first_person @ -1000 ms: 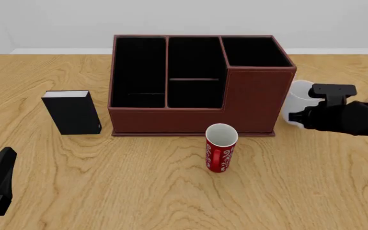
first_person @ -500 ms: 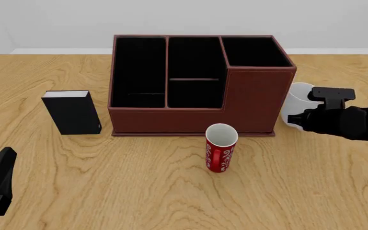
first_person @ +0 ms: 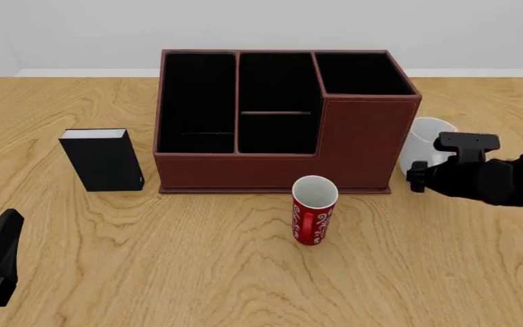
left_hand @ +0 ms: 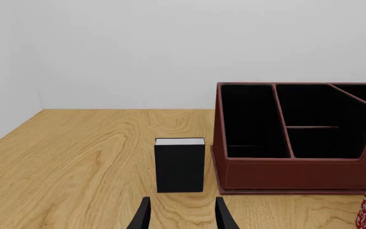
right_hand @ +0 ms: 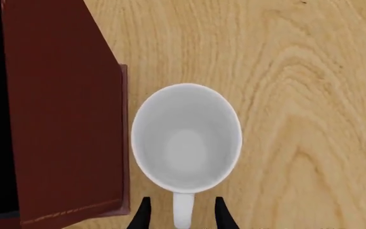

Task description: Pick up the white mug and place it to the right of the caddy.

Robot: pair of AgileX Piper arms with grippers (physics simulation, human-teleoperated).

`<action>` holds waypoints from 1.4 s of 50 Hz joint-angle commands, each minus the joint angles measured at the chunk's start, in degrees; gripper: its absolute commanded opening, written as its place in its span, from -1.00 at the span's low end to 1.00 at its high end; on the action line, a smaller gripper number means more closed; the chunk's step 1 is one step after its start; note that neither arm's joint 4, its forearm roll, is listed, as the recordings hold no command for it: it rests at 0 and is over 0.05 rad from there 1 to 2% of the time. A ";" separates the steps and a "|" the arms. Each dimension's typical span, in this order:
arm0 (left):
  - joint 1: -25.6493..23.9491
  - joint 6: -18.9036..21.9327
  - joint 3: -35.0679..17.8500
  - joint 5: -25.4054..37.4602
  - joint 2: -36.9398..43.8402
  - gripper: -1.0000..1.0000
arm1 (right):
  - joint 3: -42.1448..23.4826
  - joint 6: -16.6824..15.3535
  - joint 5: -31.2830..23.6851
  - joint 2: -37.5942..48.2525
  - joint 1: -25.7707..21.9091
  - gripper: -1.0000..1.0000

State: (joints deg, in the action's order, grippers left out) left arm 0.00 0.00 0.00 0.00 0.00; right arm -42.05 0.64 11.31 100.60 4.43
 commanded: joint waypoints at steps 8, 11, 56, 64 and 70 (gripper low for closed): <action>0.00 0.00 0.00 0.00 0.00 1.00 | 0.50 0.38 0.02 1.17 0.17 1.00; 0.00 0.00 0.00 0.00 0.00 1.00 | 0.56 0.42 0.11 1.25 0.10 1.00; 0.00 0.00 0.00 0.00 0.00 1.00 | 3.67 1.50 -0.23 -4.48 -0.79 1.00; 0.00 0.00 0.00 0.00 0.00 1.00 | 4.28 1.81 -0.39 -5.56 -0.73 1.00; 0.00 0.00 0.00 0.00 0.00 1.00 | 4.74 1.82 -0.48 -6.41 -0.84 1.00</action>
State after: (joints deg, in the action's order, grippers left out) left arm 0.00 0.00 0.00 0.00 0.00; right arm -38.08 2.17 10.90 95.45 3.78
